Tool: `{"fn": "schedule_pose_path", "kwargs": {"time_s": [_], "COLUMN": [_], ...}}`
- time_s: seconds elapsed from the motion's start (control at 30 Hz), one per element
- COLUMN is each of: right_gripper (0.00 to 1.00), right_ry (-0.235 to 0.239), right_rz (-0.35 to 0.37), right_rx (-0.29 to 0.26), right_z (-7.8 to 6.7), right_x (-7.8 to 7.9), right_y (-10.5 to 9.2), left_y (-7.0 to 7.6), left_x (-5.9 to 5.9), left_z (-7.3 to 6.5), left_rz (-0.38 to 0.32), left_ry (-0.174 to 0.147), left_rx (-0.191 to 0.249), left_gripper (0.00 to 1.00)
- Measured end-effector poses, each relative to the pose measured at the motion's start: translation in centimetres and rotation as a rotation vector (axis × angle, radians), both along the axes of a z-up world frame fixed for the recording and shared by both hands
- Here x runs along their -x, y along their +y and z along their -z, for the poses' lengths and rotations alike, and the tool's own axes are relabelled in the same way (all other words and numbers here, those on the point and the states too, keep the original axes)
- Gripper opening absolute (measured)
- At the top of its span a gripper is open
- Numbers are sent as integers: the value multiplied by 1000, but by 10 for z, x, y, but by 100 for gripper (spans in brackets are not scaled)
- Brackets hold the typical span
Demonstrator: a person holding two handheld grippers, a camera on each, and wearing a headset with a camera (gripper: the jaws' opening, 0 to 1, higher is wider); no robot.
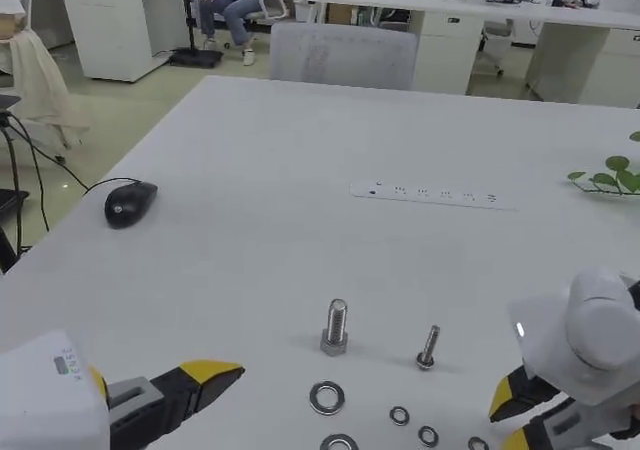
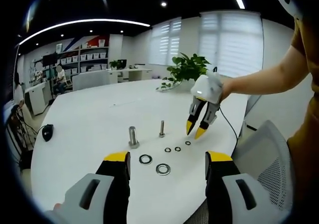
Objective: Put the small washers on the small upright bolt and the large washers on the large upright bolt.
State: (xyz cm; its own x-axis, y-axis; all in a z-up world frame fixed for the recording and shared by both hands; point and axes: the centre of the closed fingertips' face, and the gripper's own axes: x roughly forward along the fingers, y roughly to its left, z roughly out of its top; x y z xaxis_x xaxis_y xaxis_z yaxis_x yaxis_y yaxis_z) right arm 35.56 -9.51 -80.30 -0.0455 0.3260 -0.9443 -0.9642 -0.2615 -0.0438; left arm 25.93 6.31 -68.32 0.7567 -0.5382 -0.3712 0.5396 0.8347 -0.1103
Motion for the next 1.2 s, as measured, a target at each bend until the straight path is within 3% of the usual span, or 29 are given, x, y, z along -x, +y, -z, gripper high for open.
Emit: {"fn": "schedule_pose_path", "kwargs": {"time_s": [0.5,0.6,0.77,0.87,1.03,1.2], "right_gripper": [20,20,20,20,20,18], "right_ry": [-3,-4,21,21,16,16], "right_rz": [-41,-54,-60,-78,-109,-87], "right_rx": [43,37,41,49,59,41], "right_z": [21,20,21,20,20,20], "right_x": [-1,0,1,1,1,0], "right_y": [6,7,5,5,5,6], "left_y": [0,0,1,1,-3,-4], "left_x": [2,2,-2,-4,-5,-4], "left_z": [-4,-1,0,1,-1,1], "left_rz": [-15,-19,-30,-43,-41,-42], "left_ry": [-5,9,-4,8,-6,7], "left_rx": [-2,-5,-1,6,11,7], "left_gripper": [60,60,60,60,60,60]}}
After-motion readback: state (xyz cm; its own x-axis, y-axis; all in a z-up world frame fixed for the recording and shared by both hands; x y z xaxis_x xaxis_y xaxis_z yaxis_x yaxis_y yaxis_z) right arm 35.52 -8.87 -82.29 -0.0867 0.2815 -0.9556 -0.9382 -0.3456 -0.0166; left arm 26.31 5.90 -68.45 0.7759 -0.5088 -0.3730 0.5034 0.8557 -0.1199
